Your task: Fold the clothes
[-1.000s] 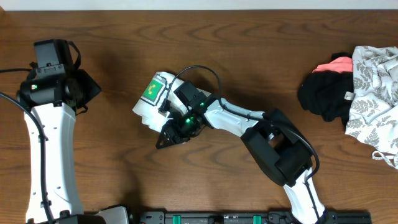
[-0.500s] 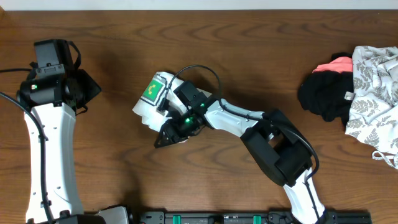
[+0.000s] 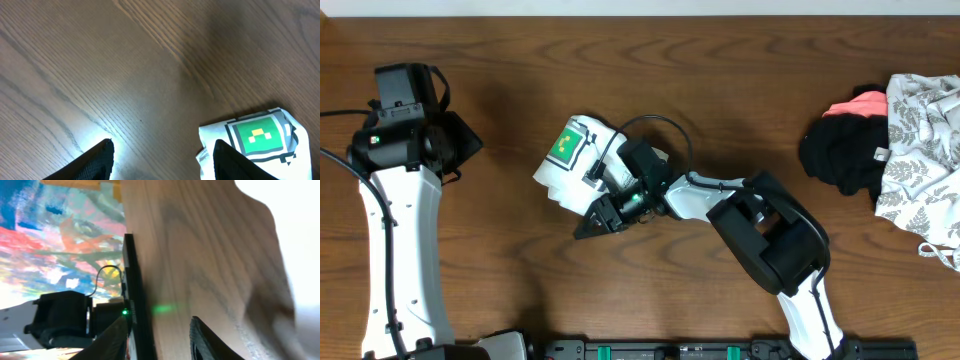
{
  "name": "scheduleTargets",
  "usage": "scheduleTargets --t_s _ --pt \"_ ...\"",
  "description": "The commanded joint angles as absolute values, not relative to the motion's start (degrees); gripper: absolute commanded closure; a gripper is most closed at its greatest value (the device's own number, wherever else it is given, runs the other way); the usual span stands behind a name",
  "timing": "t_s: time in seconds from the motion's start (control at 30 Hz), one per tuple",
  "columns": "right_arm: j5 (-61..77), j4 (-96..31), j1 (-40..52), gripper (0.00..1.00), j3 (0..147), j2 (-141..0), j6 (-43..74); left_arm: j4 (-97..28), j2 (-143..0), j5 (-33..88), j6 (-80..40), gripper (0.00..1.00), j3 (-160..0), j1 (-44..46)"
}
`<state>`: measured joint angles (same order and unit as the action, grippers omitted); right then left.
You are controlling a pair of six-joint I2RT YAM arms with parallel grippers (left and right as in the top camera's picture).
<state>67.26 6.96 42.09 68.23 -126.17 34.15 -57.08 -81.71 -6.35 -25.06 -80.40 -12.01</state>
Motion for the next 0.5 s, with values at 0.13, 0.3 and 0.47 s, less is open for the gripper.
scheduleTargets --t_s 0.13,0.3,0.47 --pt "78.15 24.47 42.76 0.58 68.95 -125.97 44.47 -57.34 -81.23 -6.44 -24.08 0.36 -80.86 -12.21" --pt "81.01 53.43 41.23 0.55 70.41 -123.37 62.89 -57.34 -81.23 -6.44 -24.08 0.36 -80.86 -12.19" --pt "78.08 66.35 34.39 0.52 72.36 -122.67 77.76 -57.36 -81.23 -6.44 -24.08 0.36 -80.86 -12.19"
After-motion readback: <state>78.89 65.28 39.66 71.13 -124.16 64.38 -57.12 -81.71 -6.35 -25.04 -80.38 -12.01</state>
